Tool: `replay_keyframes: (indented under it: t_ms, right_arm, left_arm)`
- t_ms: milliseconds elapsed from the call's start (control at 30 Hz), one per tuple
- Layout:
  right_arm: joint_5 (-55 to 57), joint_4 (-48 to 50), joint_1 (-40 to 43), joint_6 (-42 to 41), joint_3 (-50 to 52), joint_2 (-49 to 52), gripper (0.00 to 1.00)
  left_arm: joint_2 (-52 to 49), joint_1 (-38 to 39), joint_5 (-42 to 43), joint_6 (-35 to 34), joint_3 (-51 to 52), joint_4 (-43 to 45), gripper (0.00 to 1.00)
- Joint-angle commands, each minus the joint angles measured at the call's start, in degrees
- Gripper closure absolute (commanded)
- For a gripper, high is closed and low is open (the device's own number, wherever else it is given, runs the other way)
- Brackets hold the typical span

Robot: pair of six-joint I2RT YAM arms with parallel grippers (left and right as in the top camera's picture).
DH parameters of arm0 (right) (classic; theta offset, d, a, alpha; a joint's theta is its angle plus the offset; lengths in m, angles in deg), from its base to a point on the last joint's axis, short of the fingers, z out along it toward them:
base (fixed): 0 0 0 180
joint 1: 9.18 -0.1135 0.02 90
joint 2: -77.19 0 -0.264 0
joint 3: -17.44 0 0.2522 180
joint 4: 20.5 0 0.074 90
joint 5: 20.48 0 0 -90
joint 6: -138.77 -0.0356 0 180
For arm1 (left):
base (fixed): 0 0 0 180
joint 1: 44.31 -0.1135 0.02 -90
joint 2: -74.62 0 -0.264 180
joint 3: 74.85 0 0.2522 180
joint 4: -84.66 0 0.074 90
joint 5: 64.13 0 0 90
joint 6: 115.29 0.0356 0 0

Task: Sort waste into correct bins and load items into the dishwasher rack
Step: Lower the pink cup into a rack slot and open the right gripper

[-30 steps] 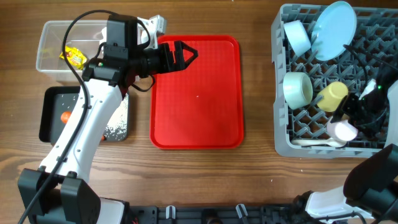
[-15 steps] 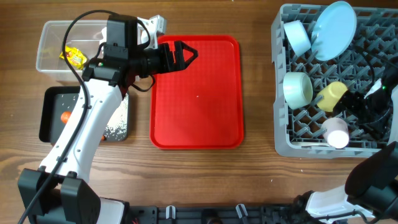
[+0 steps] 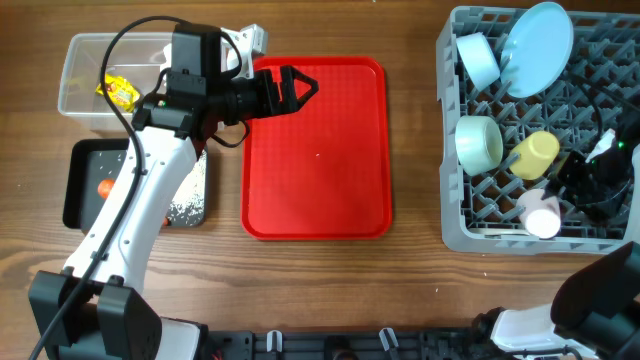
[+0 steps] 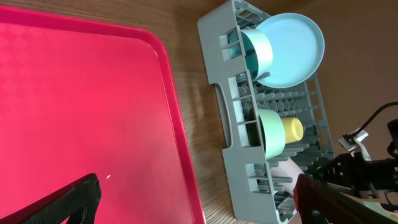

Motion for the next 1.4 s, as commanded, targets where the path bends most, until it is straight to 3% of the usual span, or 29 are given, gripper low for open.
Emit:
replay_keyframes:
  t_ms: [0,67,333,400,667,1367]
  right_arm:
    - [-1.11,0.87,-0.2,0.44,1.6,-1.2,0.67]
    - [-1.11,1.99,-0.76,0.42,3.34,-1.2,0.81]
    - [-1.11,3.04,-1.01,0.39,4.85,-1.18,0.83]
    - [-2.21,3.82,-1.01,0.55,4.83,-1.33,0.89]
    - [-5.88,1.62,-1.01,3.39,4.81,-5.42,0.88]
    - [-2.38,4.07,-1.11,0.07,8.13,-5.4,0.87]
  left_arm:
    - [0.96,-0.07,-0.37,0.48,-0.15,0.02,0.0]
    - [0.96,-0.07,-0.37,0.48,-0.15,0.02,0.0]
    - [0.96,-0.07,-0.37,0.48,-0.15,0.02,0.0]
    - [0.96,-0.07,-0.37,0.48,-0.15,0.02,0.0]
    - [0.96,-0.07,-0.37,0.48,-0.15,0.02,0.0]
    - [0.96,-0.07,-0.37,0.48,-0.15,0.02,0.0]
